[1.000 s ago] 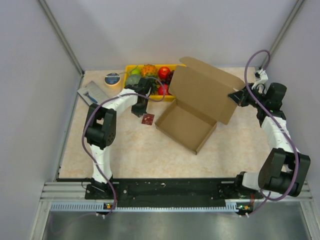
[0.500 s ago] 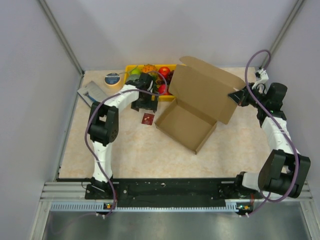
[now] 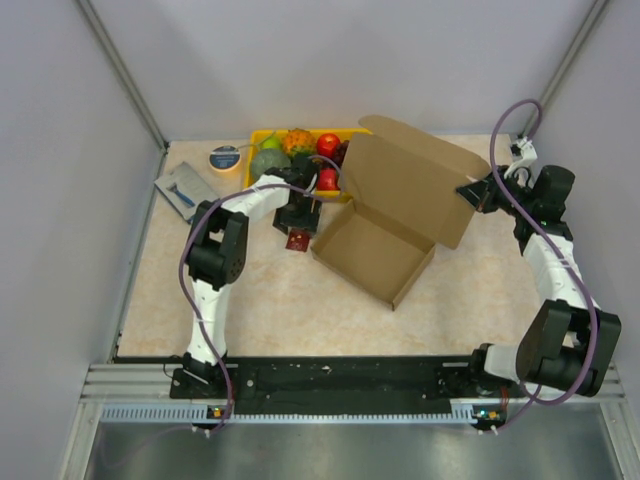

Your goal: Fold the paper box

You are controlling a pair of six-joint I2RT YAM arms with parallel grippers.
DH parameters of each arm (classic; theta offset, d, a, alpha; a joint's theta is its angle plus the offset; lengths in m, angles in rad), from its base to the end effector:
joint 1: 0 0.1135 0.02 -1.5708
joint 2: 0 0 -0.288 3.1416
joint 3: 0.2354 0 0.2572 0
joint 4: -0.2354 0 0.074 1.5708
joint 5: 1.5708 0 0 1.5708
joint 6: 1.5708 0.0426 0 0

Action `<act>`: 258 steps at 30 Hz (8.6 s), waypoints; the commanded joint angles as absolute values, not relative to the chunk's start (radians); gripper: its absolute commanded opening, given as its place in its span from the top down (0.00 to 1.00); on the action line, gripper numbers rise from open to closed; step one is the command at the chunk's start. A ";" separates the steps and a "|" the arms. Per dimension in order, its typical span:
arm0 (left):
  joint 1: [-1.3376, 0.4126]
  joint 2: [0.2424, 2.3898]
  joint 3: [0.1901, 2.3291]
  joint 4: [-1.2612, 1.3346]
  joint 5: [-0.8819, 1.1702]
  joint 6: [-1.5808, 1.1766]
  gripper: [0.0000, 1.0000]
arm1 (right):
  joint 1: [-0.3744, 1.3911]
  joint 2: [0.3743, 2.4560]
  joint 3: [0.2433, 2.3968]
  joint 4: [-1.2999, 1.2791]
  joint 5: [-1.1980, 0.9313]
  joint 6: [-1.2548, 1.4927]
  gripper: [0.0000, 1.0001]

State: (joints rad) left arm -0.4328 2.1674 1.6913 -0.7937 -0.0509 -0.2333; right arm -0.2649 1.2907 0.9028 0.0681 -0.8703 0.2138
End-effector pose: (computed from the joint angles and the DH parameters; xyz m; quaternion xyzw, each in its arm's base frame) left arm 0.4241 -0.1935 0.1791 0.0946 0.9838 -0.0252 0.1499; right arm 0.2893 -0.0447 0.3193 -0.0655 0.7727 0.3281 0.5395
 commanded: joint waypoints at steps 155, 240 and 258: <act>-0.690 1.100 0.428 0.523 -0.551 -0.590 1.00 | 0.876 1.175 0.697 0.383 0.689 0.439 1.00; -0.318 1.244 0.996 -0.589 0.351 -0.273 0.46 | 0.689 1.549 0.976 -0.058 -0.670 0.896 0.62; -0.324 1.074 0.562 -0.313 0.219 -0.497 0.55 | 0.666 1.313 0.789 -0.146 -0.541 0.653 0.57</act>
